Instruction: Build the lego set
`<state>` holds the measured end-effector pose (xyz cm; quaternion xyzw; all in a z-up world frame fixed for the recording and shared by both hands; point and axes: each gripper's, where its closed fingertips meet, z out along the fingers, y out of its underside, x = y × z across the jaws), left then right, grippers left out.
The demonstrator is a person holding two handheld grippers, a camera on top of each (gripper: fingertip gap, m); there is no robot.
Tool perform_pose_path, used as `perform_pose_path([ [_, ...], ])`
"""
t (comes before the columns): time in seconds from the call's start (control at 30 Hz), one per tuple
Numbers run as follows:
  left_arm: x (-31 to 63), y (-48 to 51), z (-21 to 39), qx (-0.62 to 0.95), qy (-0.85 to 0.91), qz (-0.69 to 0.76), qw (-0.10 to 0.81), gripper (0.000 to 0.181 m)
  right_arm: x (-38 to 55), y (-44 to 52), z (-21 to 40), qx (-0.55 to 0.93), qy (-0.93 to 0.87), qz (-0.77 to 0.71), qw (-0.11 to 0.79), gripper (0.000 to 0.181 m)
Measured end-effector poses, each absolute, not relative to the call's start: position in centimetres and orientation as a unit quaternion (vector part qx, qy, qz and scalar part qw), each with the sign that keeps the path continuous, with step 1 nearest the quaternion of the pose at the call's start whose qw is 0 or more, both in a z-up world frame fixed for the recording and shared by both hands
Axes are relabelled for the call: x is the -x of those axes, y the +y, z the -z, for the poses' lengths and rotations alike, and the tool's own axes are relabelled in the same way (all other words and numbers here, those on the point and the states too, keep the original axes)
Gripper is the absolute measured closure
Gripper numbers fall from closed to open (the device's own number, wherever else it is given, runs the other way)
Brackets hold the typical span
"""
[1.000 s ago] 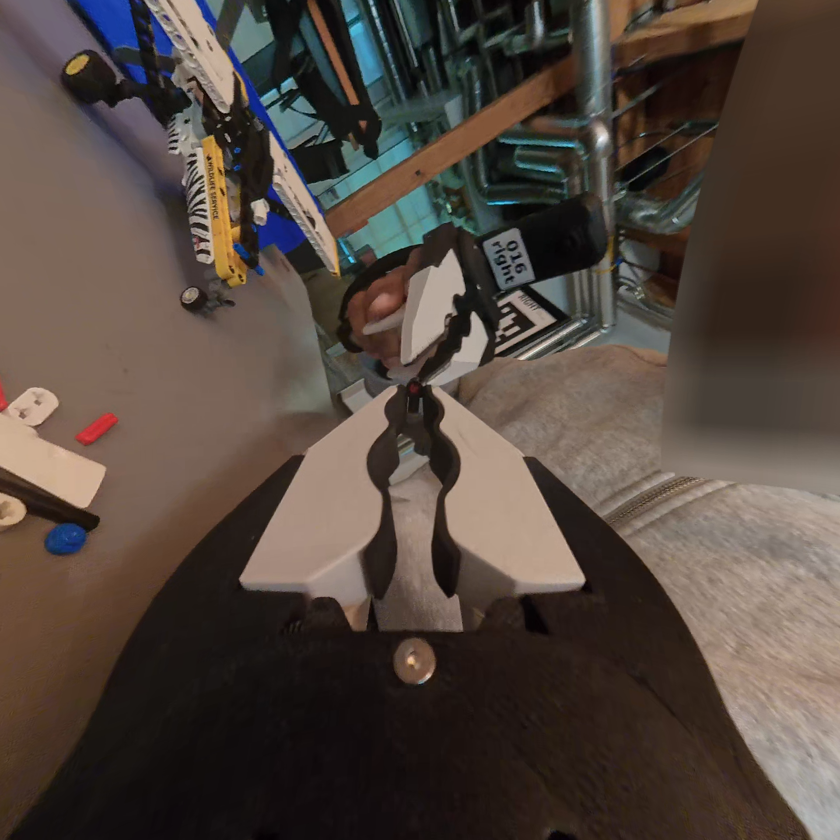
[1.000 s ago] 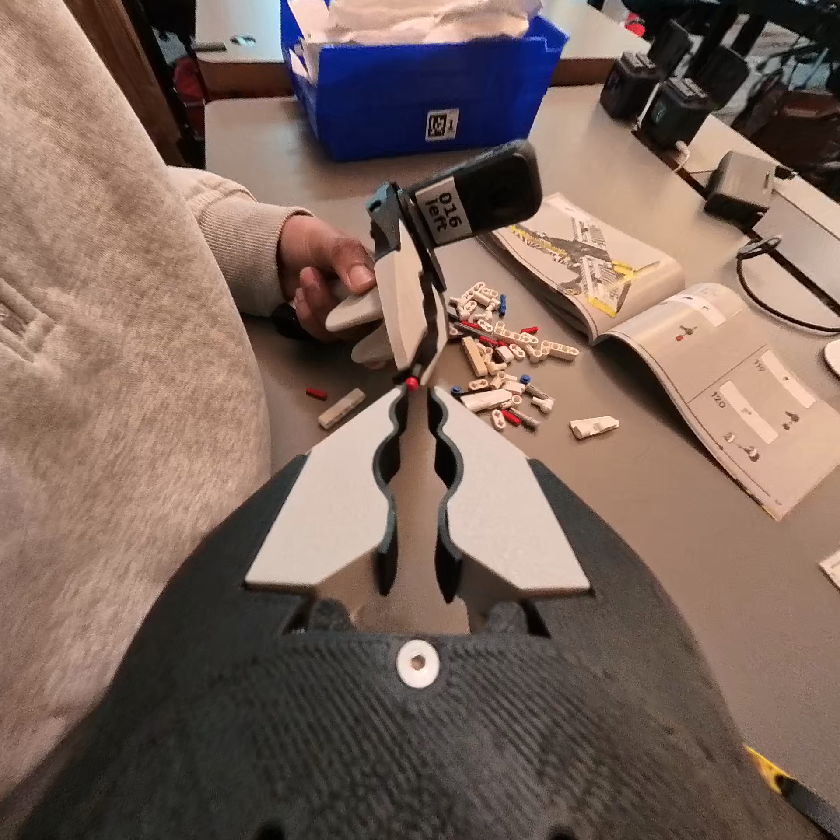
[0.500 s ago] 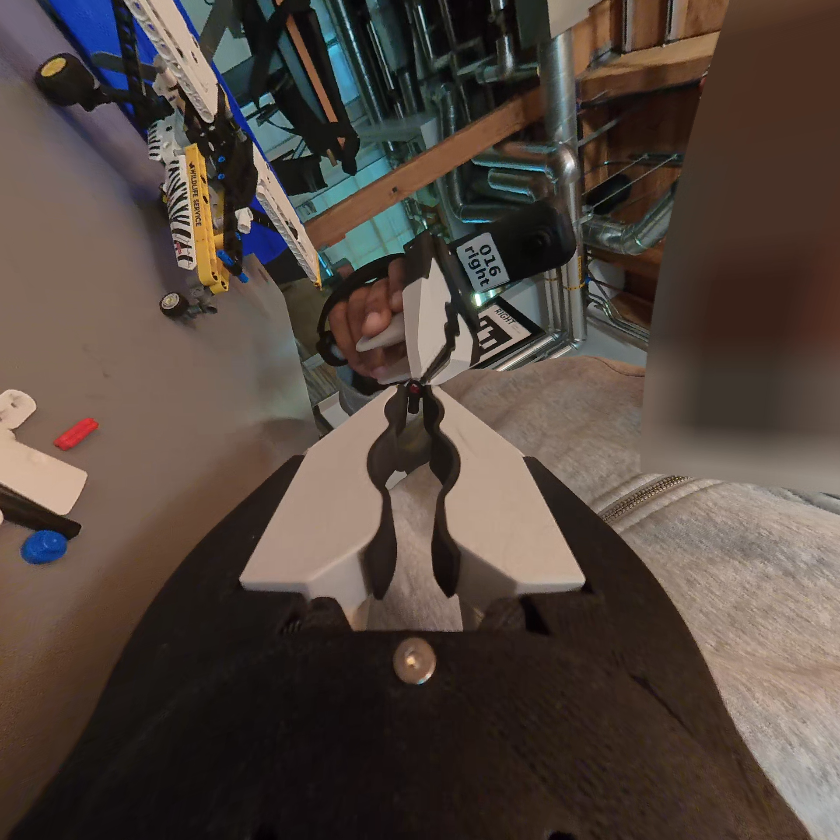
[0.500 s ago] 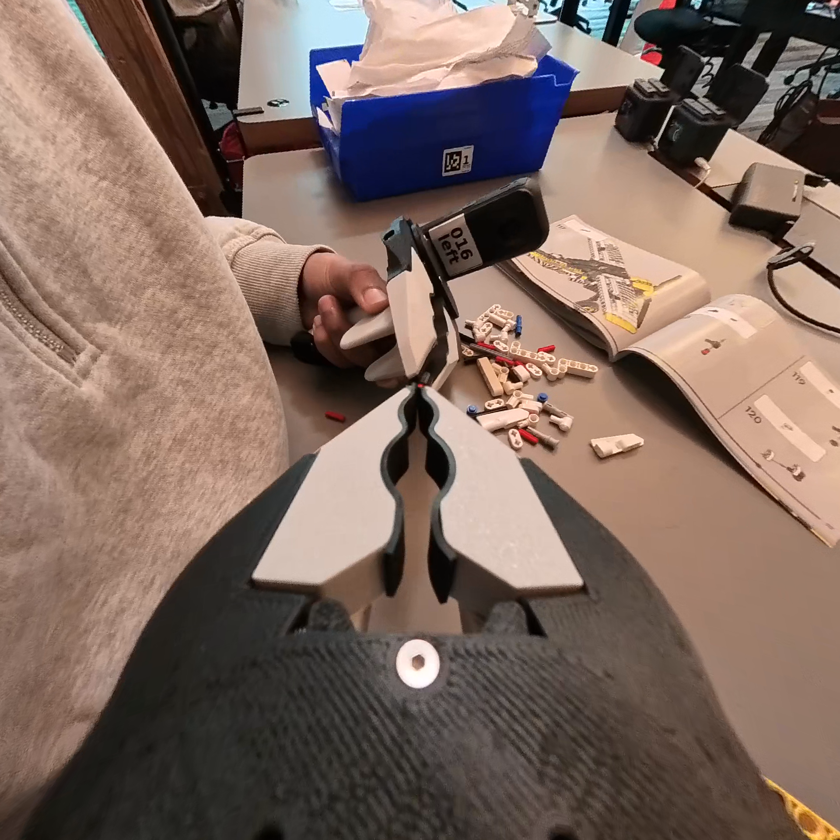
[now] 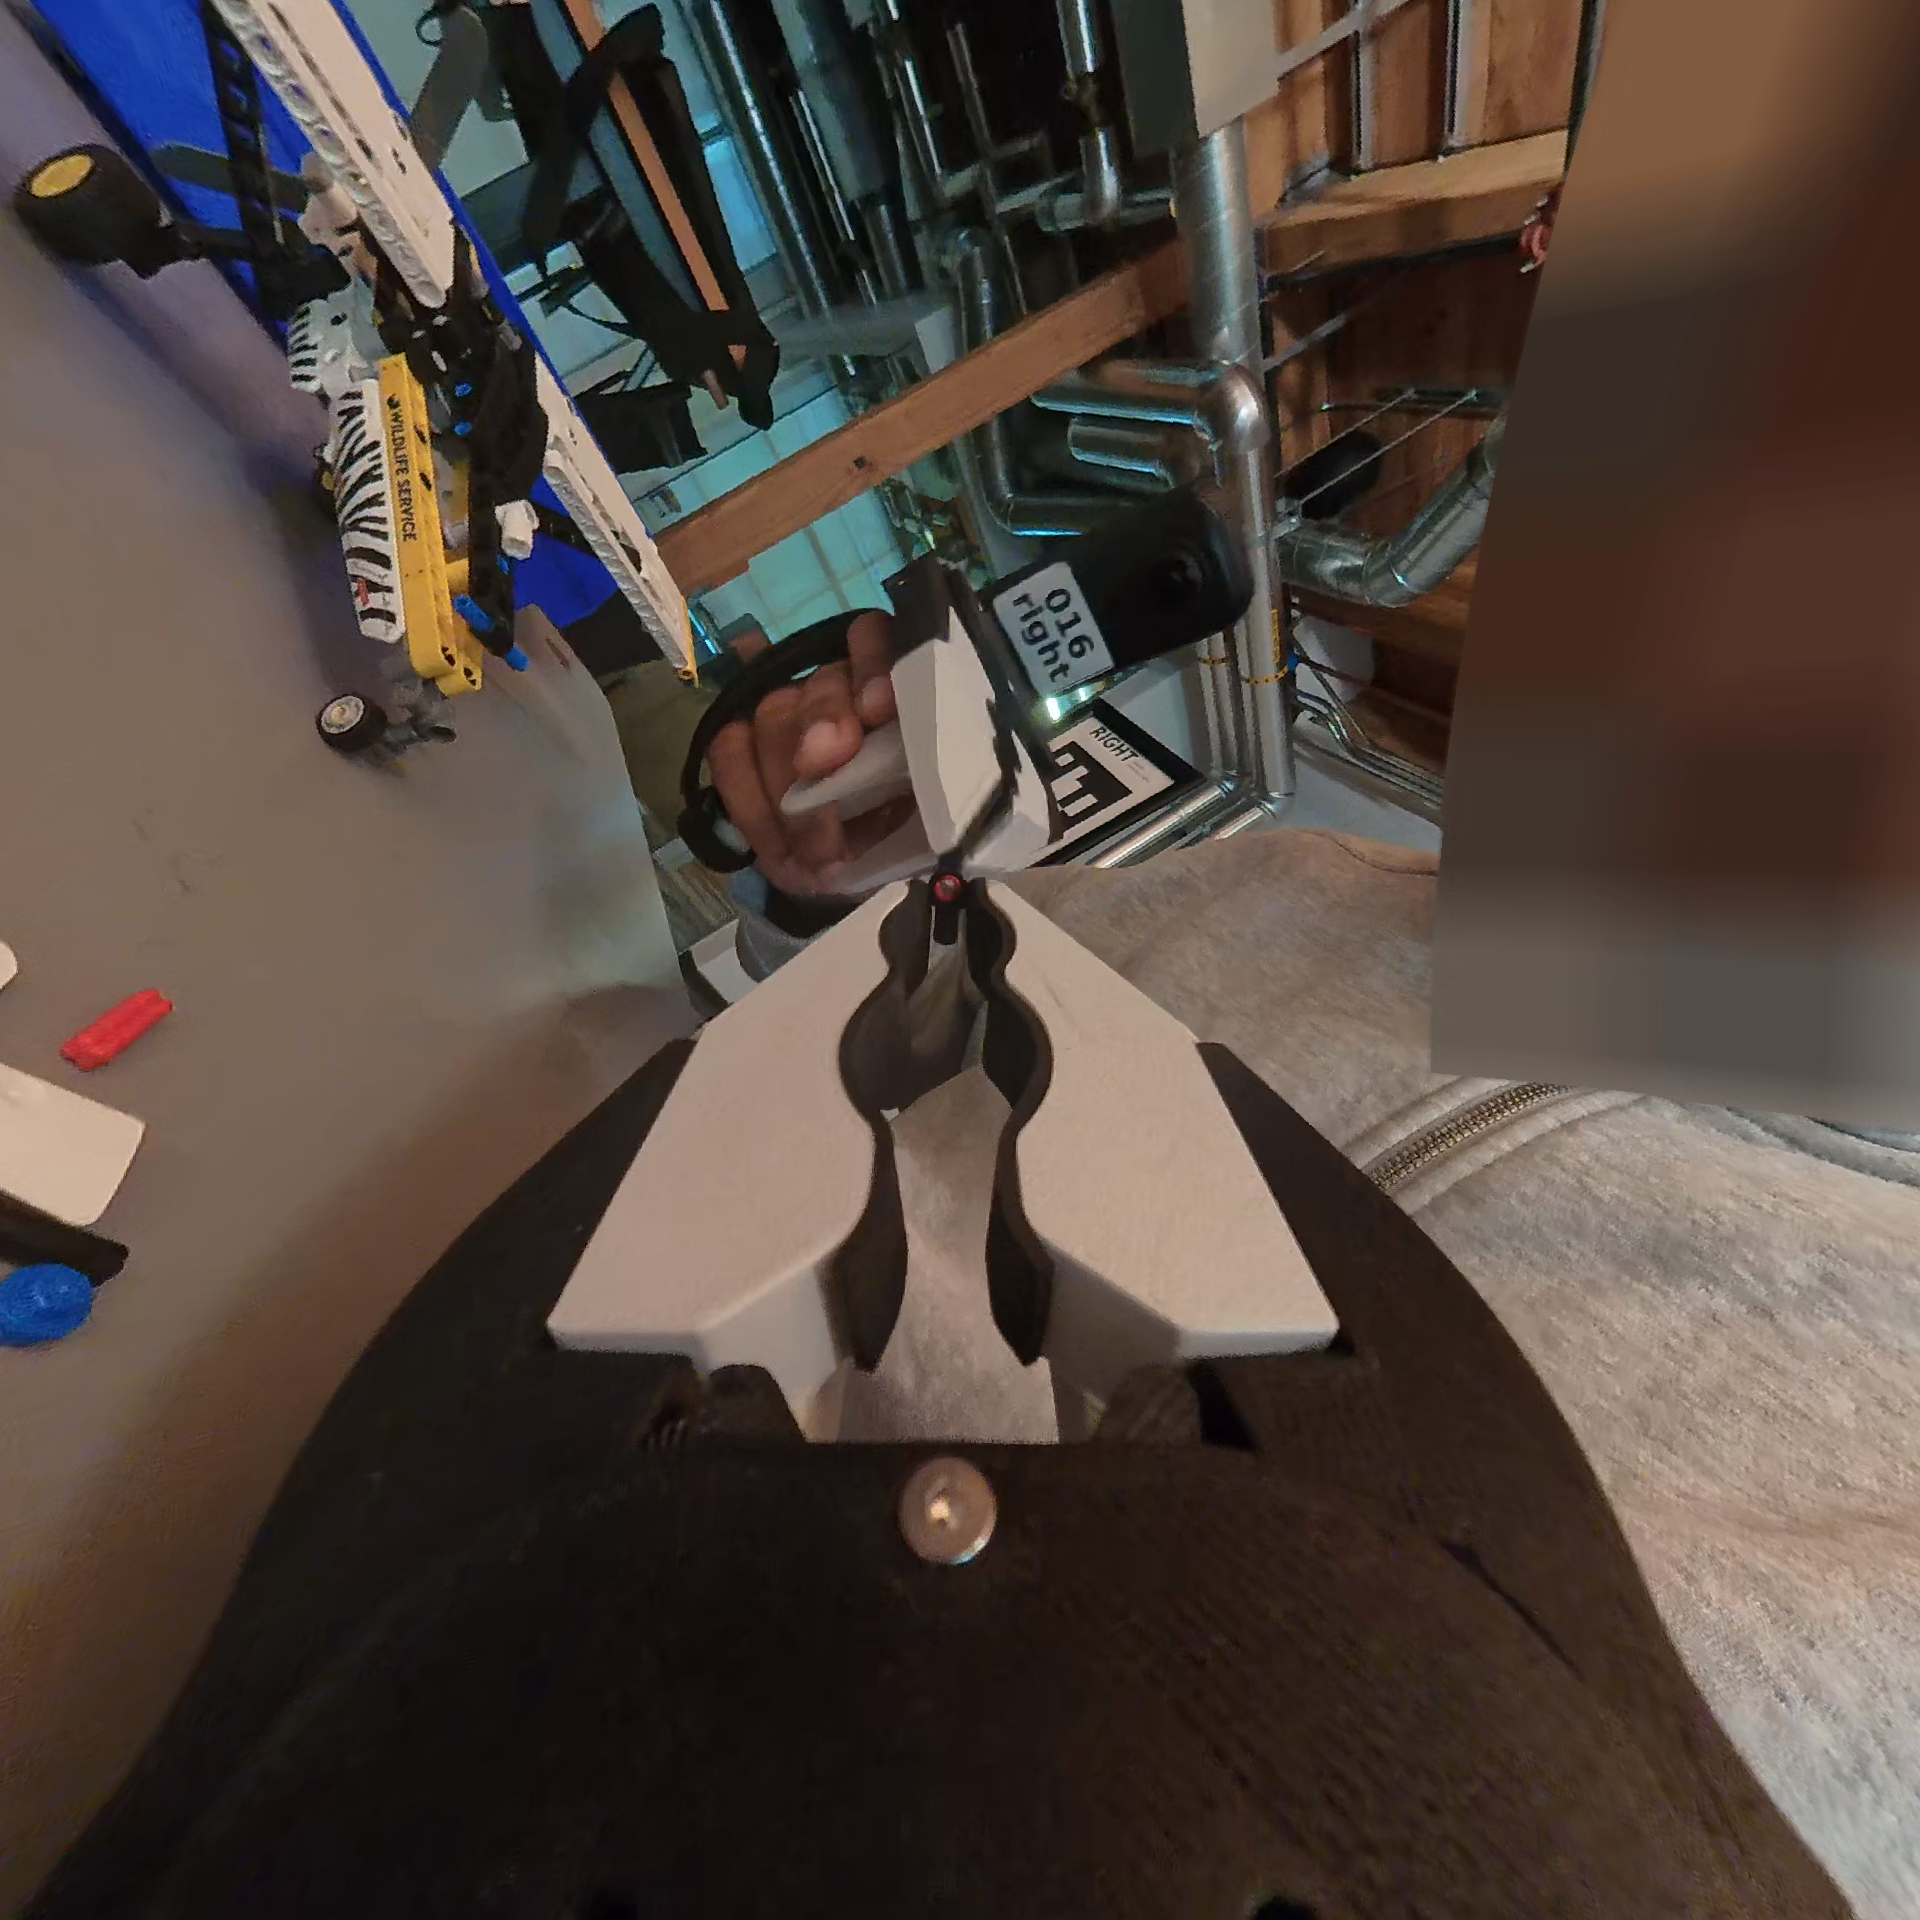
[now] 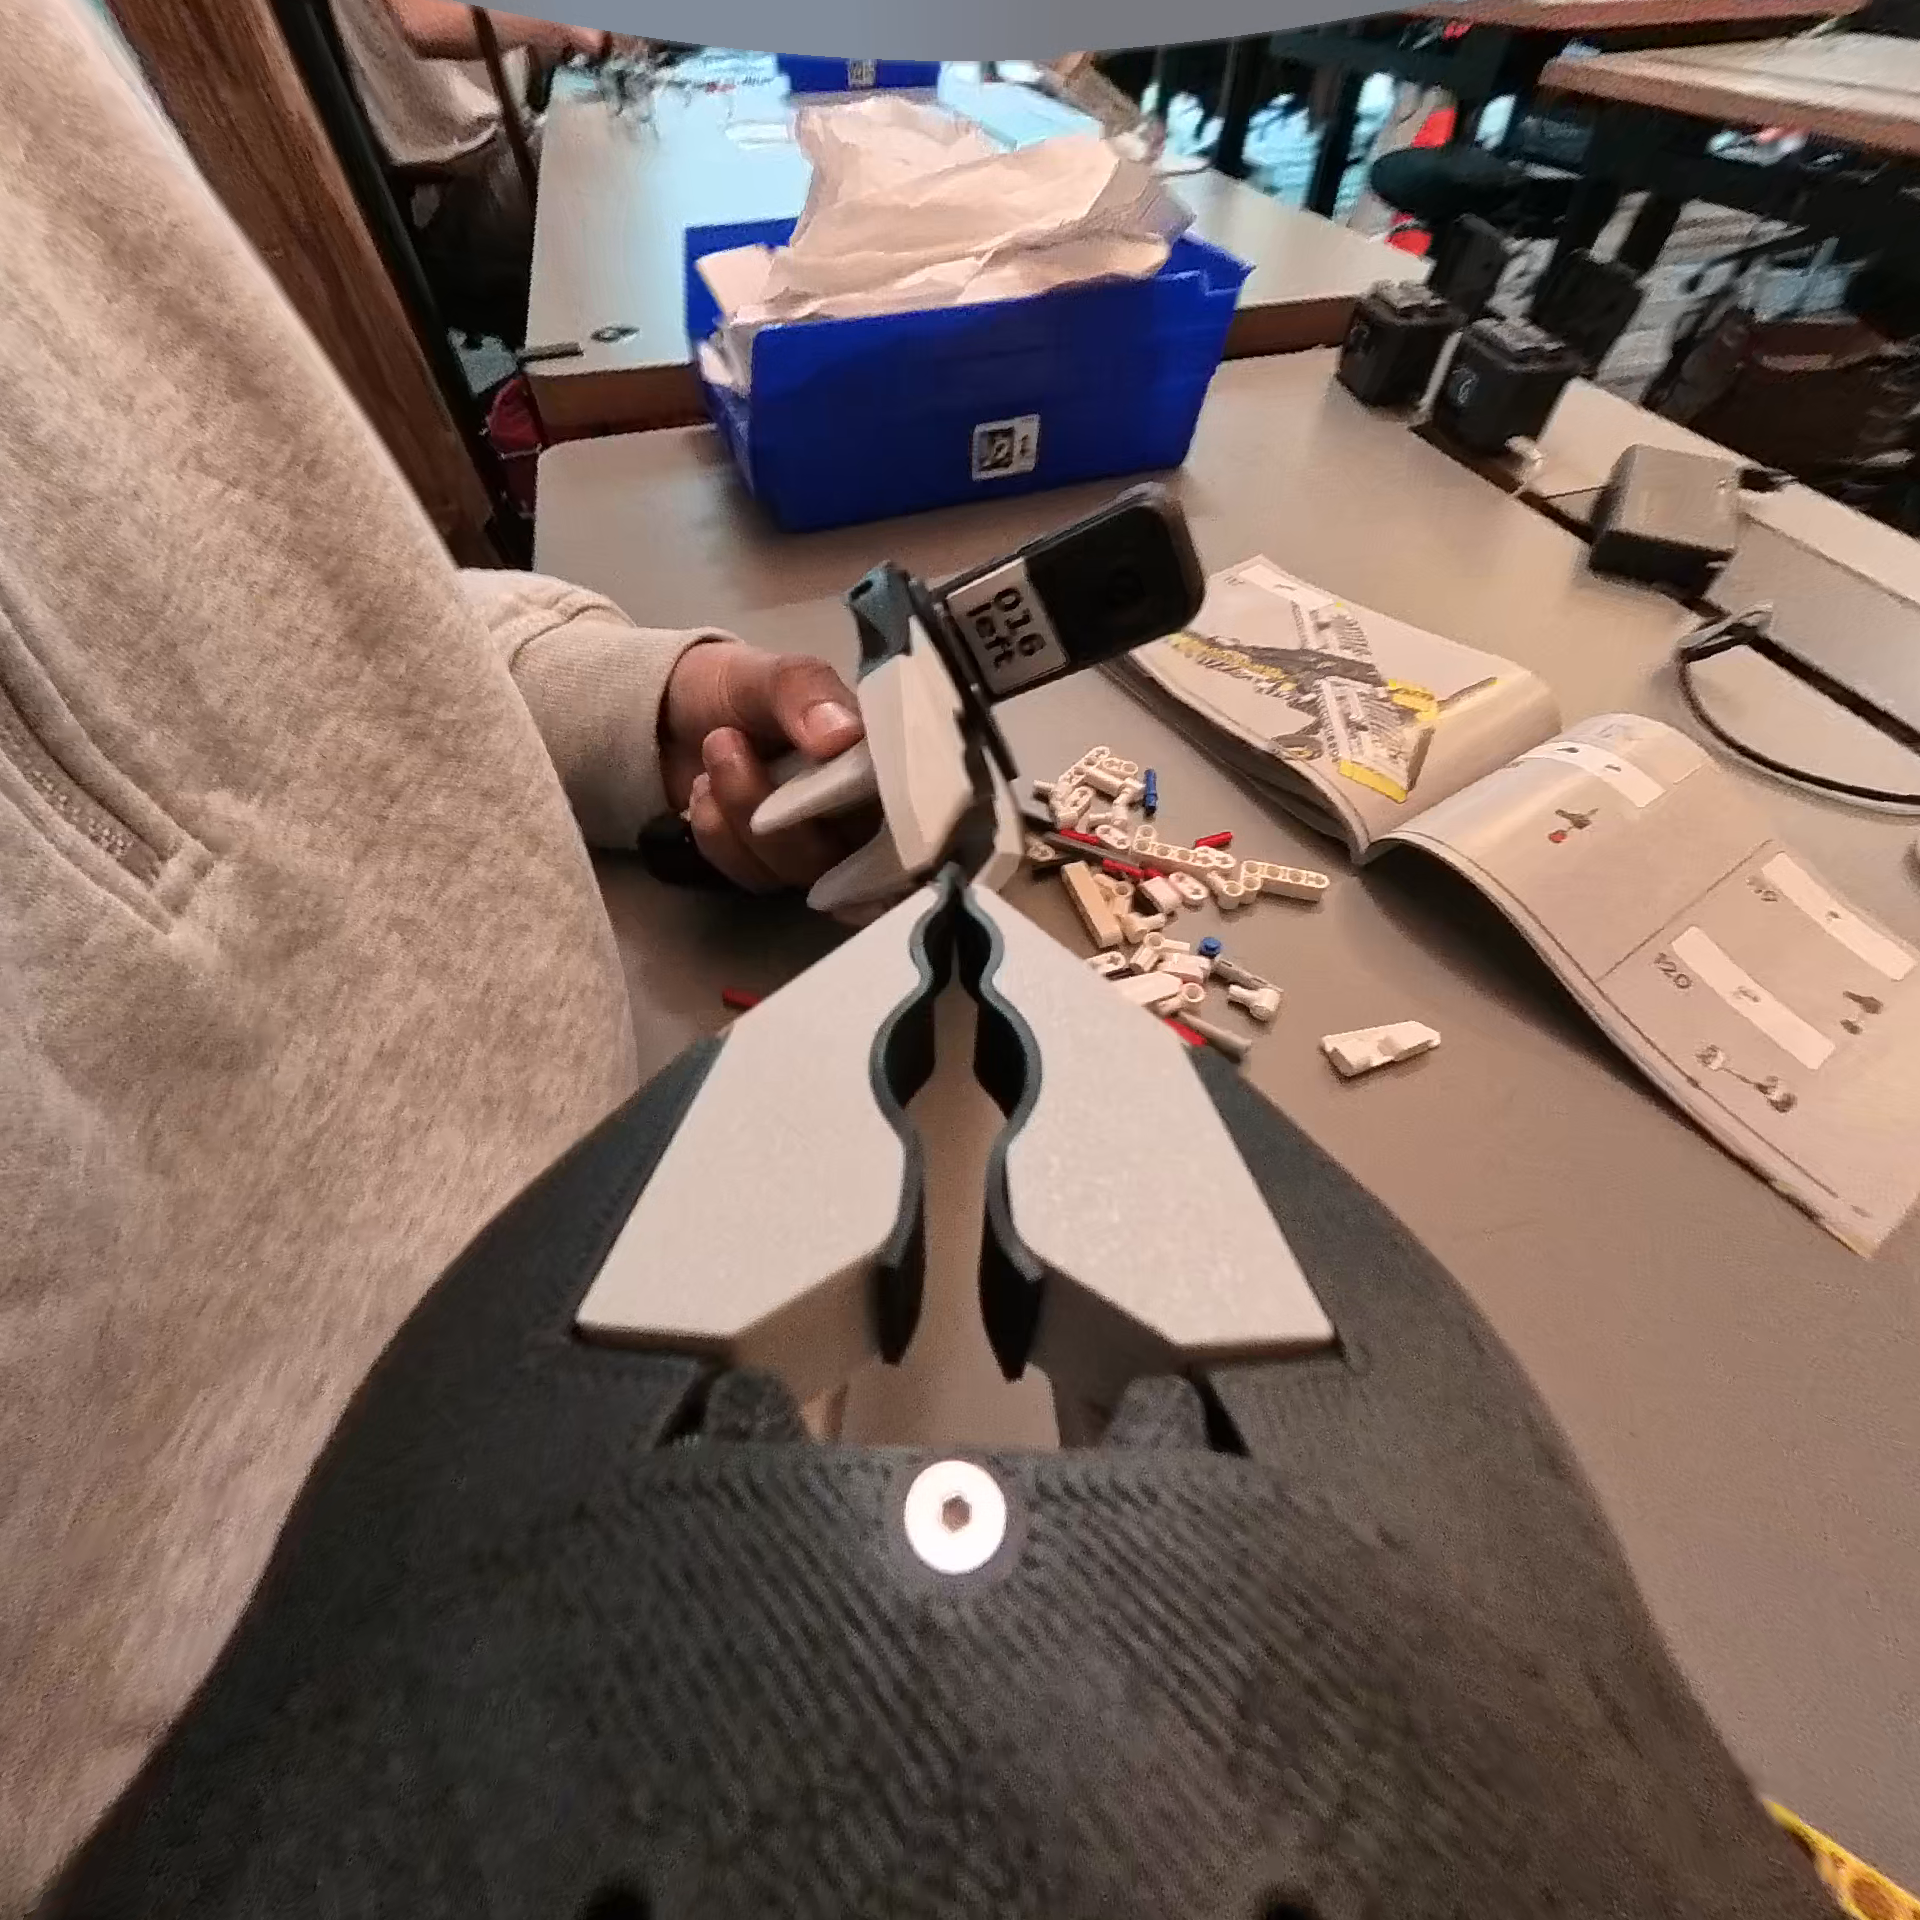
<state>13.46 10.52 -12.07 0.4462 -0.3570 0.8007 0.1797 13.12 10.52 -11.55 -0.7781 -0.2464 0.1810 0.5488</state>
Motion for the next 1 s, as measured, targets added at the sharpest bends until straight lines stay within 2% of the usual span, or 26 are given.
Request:
perform_pose_path([
  [0.23, -14.2, 10.9, 12.8, -0.472, -0.386, -0.783, 0.128, 0.177, -15.3, 9.7, 10.8, 0.766, -0.167, -0.182, 0.594, 0.181],
  [0.5, -16.6, 10.2, 13.3, -0.494, -0.500, -0.709, 0.056, 0.177, -17.1, 7.6, 14.2, 0.796, -0.059, -0.134, 0.588, 0.179],
  [0.67, -18.2, 10.4, 13.7, -0.496, -0.513, -0.701, 0.010, 0.177, -18.0, 7.5, 16.2, 0.808, -0.023, -0.083, 0.584, 0.176],
  [0.83, -17.0, 10.7, 12.7, -0.465, -0.475, -0.747, 0.015, 0.177, -18.3, 8.7, 17.4, 0.820, -0.028, -0.054, 0.569, 0.174],
  [1.0, -16.4, 12.0, 10.8, -0.434, -0.418, -0.797, 0.038, 0.177, -17.6, 10.2, 18.8, 0.842, -0.067, -0.056, 0.533, 0.181],
])
